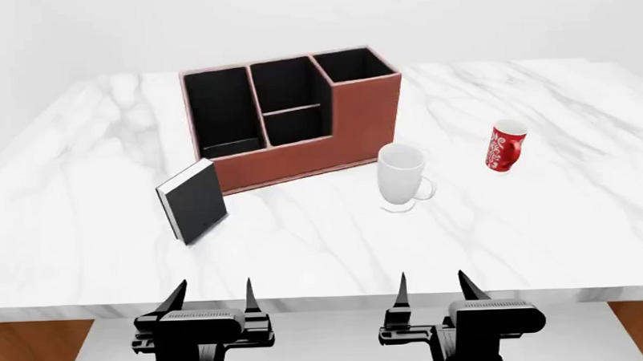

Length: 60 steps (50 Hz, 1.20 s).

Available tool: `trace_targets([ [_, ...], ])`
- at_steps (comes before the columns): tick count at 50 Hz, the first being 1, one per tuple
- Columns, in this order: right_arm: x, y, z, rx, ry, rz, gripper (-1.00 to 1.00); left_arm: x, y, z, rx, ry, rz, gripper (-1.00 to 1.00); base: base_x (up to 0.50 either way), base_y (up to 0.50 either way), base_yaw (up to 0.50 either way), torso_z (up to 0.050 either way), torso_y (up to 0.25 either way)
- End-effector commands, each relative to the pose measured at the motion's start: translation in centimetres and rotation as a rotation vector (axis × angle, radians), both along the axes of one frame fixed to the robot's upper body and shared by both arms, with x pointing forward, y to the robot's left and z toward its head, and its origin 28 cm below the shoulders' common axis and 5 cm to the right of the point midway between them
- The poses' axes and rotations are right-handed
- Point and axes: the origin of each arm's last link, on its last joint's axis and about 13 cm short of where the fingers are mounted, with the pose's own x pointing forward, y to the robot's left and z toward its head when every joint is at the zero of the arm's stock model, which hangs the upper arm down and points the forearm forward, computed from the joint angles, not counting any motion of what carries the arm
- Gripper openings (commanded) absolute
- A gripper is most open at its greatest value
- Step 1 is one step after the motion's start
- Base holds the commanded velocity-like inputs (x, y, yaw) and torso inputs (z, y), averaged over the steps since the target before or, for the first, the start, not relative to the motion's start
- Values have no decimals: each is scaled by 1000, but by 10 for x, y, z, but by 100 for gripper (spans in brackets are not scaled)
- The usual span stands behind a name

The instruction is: Pick up the red mug and place it to the right of the caddy.

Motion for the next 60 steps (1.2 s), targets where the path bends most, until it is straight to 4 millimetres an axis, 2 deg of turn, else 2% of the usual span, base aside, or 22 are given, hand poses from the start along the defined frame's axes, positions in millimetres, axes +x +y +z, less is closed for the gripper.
trace_targets([
  [1,-3,1,-2,-40,-44,11,100,-2,0,-5,-6,17,-11,100,0,0,0,0,0],
  [5,-3,0,-6,-16,-16,32,100,-1,0,-9,3,16,-5,100,0,0,0,0,0],
  [13,-7,-1,-4,41,10,70,100,1,1,-11,11,26,4,100,0,-498,0,0,0],
  [33,-5,-2,-12,17,29,67,100,1,1,-11,19,18,11,100,0,-500,0,0,0],
  [45,-3,-4,-6,6,17,54,100,2,0,-9,27,19,8,100,0,-500,0,0,0],
  [48,-1,-5,-4,-2,2,37,100,4,0,-3,14,31,-1,100,23,-487,0,0,0],
  [49,2,-5,0,-6,-9,20,100,6,0,4,3,40,-4,100,0,-180,0,0,0],
  [50,8,-6,11,-58,-38,-4,100,10,0,29,-33,34,-44,100,0,0,0,0,0],
  [52,15,-8,28,-55,-39,-14,100,15,2,56,-35,28,-65,100,0,0,0,0,0],
  [53,18,-9,41,-39,-35,10,100,21,5,80,-31,10,-61,100,0,0,0,0,0],
  [54,22,-9,57,-17,-22,40,100,29,8,115,-36,-46,-59,100,0,0,0,0,0],
  [55,25,-9,69,9,0,67,100,33,11,137,-23,-43,-50,100,0,0,0,0,0],
  [57,29,-11,85,34,1,71,100,39,14,168,-29,-63,-57,100,0,0,0,0,0],
  [60,34,-11,113,49,-19,76,100,45,16,198,9,-107,-44,100,0,0,0,0,0],
])
